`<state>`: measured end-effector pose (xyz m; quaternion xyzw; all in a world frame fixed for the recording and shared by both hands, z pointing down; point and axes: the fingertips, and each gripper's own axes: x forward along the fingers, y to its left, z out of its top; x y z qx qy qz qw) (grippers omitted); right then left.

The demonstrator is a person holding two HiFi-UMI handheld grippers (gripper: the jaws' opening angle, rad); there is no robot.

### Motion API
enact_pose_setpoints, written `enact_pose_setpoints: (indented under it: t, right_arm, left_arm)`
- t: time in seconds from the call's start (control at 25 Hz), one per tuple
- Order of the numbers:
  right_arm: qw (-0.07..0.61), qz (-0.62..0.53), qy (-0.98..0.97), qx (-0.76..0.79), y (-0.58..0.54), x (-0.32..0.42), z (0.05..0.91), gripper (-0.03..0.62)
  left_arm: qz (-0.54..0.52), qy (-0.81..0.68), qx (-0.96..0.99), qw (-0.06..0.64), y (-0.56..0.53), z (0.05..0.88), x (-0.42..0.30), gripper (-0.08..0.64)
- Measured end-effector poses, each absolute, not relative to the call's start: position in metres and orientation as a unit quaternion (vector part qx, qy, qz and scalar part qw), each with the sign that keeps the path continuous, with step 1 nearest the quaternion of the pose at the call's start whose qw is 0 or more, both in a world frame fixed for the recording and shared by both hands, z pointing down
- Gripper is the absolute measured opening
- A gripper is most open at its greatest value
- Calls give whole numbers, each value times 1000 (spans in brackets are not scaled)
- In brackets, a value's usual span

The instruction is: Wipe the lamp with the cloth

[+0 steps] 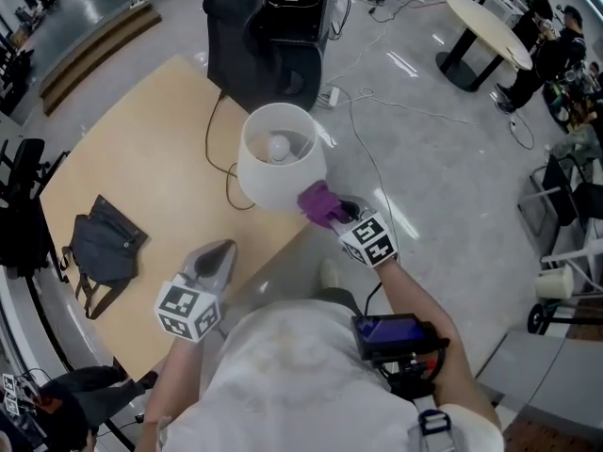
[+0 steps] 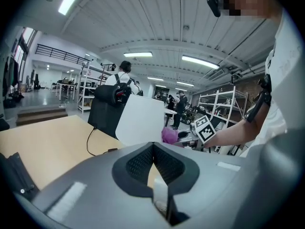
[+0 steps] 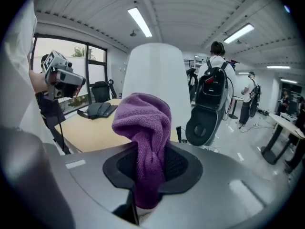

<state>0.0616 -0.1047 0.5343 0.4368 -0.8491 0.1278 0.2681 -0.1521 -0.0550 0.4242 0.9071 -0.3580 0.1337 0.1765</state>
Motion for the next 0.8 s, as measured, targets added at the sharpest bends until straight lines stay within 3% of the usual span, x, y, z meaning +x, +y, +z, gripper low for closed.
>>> enact_pose_setpoints:
  t: [0.24, 0.64, 0.8]
  right_arm:
    - [248, 152, -835, 466, -95, 94, 534, 100]
    - [14, 49, -884, 464, -135, 102, 359, 100]
    - [-20, 58, -904, 423, -154, 82, 346, 100]
  left_arm:
    - [137, -350, 910, 174, -64, 419, -125, 2]
    - [137, -339, 916, 166, -76, 410, -78, 2]
    - [137, -347, 914, 161, -83, 406, -68, 2]
